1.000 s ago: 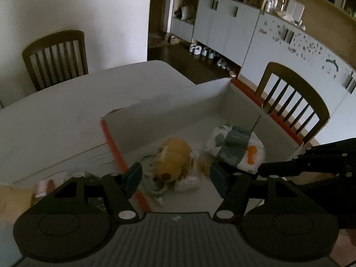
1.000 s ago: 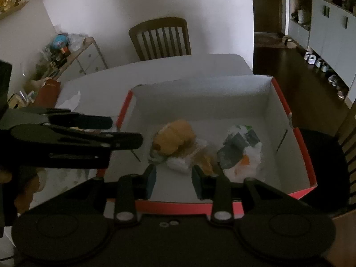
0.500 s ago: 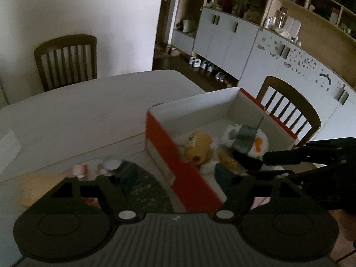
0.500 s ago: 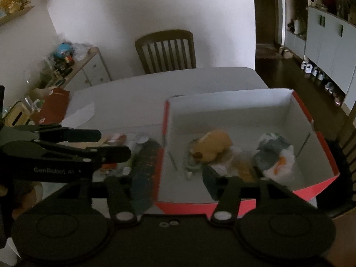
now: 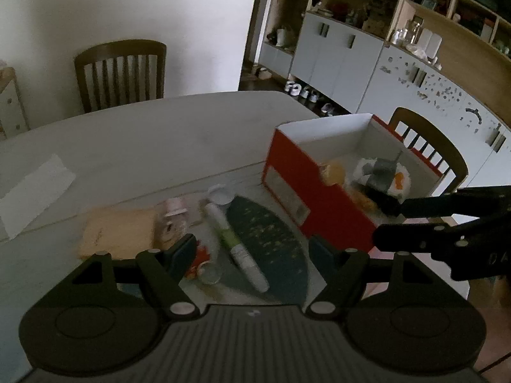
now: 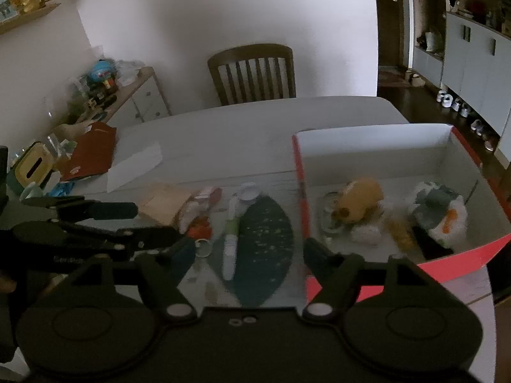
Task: Organize objects
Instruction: 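Withdraw both grippers from the box back over the table items, then grasp the bagged loaf of sliced bread with the left gripper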
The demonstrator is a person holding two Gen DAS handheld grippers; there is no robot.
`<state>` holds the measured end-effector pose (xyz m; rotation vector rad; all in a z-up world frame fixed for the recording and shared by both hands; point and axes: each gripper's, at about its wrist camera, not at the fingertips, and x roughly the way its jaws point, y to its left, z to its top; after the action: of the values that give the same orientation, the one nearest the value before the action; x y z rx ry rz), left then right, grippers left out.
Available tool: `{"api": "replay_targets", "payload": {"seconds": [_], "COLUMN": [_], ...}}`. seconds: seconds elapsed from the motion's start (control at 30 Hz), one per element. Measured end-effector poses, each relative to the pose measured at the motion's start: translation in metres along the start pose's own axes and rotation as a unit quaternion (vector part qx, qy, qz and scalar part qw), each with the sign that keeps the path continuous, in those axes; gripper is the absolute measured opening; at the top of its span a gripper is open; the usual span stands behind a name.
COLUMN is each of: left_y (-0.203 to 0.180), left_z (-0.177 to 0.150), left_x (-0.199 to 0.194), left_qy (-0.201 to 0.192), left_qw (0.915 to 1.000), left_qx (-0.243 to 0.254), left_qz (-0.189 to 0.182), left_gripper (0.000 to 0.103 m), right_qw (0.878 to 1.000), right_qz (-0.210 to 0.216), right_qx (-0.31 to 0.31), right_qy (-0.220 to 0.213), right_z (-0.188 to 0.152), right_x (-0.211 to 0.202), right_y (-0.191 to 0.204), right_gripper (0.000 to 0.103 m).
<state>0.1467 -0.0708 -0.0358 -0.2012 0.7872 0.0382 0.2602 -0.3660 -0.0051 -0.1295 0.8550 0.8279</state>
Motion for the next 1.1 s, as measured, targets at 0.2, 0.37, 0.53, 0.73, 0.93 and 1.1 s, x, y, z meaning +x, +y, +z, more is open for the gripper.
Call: {"api": "replay_targets", "payload": {"seconds": [0.2, 0.37, 0.53, 0.73, 0.93, 1.1], "left_y": [0.026, 0.05, 0.069, 0.093, 0.116, 0.134], "left_z": [-0.015, -0.024, -0.029, -0.035, -0.046, -0.045], "left_x": [-0.009, -0.009, -0.008, 0.002, 0.021, 0.03], "left_qy": [0.001, 0.009, 0.007, 0.01, 0.028, 0.025], "left_qw": [1.0, 0.9997, 0.9994, 0.9994, 0.9991, 0.9985], "left_qx": [-0.004, -0.02, -0.024, -0.02, -0.009, -0.021], "left_qz": [-0.001, 0.005, 0.023, 0.025, 0.03, 0.043], "left_gripper": [0.084, 0.086, 0.1, 0.102, 0.102, 0.102], "right_qw": [1.0, 1.0, 0.999, 0.999, 0.998, 0.997], "right_qz": [-0.007, -0.012, -0.019, -0.027, -0.034, -0.039], "right_qx": [0.001, -0.003, -0.008, -0.015, -0.024, -0.027], "right_qy": [0.007, 0.015, 0.025, 0.039, 0.056, 0.066], "right_z": [-0.005, -0.008, -0.011, -0.012, -0.014, -0.012], "right_x": [0.011, 0.021, 0.031, 0.044, 0.063, 0.081], "right_y": [0.02, 0.031, 0.039, 0.044, 0.044, 0.044], "right_gripper": [0.078, 0.079, 0.079, 0.079, 0.079, 0.079]}}
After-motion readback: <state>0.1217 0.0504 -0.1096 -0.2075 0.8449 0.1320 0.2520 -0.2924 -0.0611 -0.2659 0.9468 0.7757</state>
